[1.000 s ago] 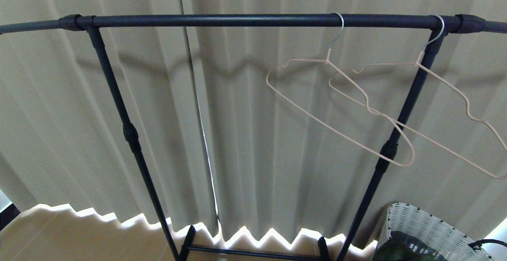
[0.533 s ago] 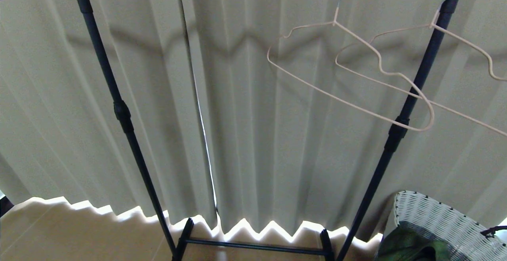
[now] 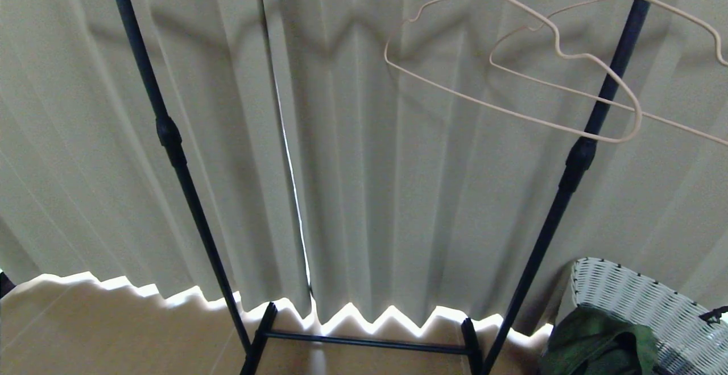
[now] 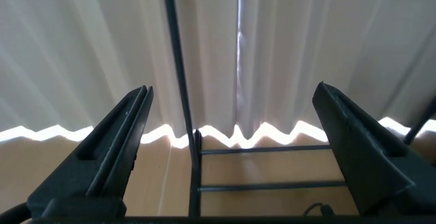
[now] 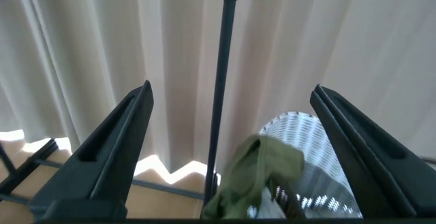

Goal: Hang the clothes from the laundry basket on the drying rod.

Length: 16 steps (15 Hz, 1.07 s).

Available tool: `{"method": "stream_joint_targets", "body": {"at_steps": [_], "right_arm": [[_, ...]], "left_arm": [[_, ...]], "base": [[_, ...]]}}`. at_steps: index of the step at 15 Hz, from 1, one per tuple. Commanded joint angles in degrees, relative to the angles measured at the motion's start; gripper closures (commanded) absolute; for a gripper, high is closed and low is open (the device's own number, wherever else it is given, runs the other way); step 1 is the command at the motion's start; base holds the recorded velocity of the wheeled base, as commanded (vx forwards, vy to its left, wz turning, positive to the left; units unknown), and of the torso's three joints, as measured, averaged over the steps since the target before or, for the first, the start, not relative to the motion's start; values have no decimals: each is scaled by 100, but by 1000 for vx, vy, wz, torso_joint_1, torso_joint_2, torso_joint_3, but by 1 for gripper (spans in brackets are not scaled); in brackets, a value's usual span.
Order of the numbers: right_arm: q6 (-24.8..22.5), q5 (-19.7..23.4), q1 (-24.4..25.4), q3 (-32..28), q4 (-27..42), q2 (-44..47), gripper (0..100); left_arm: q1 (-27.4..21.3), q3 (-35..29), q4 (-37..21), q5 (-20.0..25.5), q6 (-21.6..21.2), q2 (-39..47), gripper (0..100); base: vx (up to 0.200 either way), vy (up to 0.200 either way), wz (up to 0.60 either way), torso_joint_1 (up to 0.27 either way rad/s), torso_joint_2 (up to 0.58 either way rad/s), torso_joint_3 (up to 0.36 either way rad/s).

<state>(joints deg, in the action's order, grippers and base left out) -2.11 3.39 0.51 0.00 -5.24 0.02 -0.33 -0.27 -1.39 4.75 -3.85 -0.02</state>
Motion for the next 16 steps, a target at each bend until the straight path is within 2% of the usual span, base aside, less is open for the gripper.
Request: {"method": "stream_joint_targets", "body": {"at_steps": [1,9,15,16], "right_arm": [[0,4,2,0,-3,-2,0],[-9,4,2,0,-3,-2,0],[-18,4,2,0,-3,-2,0],[-9,4,2,0,-3,-2,0]], "left_arm": [[-2,0,-2,-1,-1,2,0],[-2,0,-2,-1,7,2,0],[-2,0,-2,-1,7,2,0],[-2,0,-2,-1,7,2,0]], "base": [[-200,0,0,2,22,41],[-200,0,0,-1,5,6],[0,0,0,0,0,0],[0,0,-600,12,2,2]]}}
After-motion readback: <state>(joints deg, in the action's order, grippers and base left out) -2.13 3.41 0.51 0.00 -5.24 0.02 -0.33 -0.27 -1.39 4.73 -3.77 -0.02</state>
